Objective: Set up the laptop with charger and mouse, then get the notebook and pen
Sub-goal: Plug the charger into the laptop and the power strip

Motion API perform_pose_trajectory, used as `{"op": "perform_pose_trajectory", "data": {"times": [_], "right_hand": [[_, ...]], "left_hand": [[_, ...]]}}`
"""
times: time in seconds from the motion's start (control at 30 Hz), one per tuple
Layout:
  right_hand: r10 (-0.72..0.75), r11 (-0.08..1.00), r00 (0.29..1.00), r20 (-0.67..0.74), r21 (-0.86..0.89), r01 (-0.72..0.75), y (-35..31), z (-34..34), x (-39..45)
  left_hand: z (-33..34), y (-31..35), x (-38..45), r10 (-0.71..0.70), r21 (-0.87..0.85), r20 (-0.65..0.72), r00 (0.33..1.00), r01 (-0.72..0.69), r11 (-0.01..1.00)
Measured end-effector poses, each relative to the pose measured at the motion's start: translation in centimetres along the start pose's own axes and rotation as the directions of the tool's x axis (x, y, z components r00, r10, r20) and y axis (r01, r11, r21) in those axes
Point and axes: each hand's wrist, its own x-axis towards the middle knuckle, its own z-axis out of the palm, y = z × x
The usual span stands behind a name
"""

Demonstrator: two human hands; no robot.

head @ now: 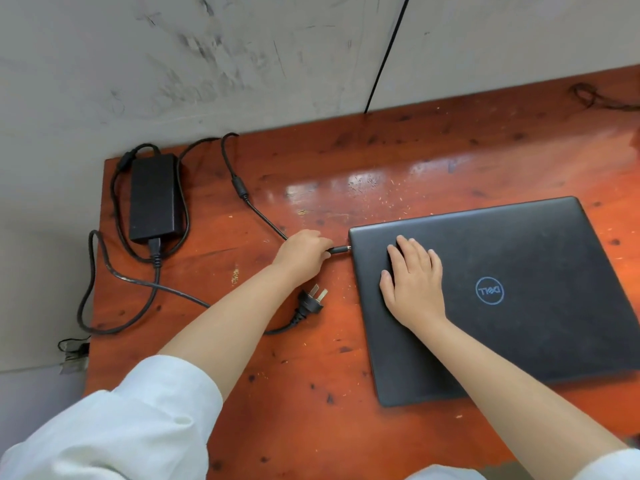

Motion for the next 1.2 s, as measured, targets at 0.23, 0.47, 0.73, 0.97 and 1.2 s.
{"op": "perform_pose_trajectory", "data": {"times": [0.23, 0.47, 0.73, 0.97, 1.2], "right_hand": [[-0.027, 0.997, 0.999, -0.030, -0.080, 0.024, 0.4, 0.4, 0.3], [-0.032, 0.995, 0.998, -0.051, -0.093, 0.027, 0.7, 0.9, 0.3], [-0.027, 0.993, 1.000, -0.014, -0.114, 0.025, 0.7, 0.8, 0.3], [-0.044, 0.998, 0.999, -0.023, -0.050, 0.042, 0.8, 0.2, 0.2], [-0.063, 0.998, 0.998, -0.029, 0.011, 0.063, 1.0, 0.7, 0.1]], "left_hand": [[-0.7, -0.5, 1.4, 0.096, -0.003, 0.086, 0.992, -0.096, 0.995], [0.0, 0.0, 1.2, 0.103, 0.026, 0.040, 0.994, -0.104, 0.994], [0.4, 0.5, 1.5, 0.138, 0.050, -0.002, 0.990, -0.138, 0.989], [1.7, 2.8, -1.8, -0.184, -0.108, -0.291, 0.939, 0.159, 0.981], [5.8, 3.1, -10.1, -0.495, -0.340, -0.300, 0.815, 0.394, 0.854]]}}
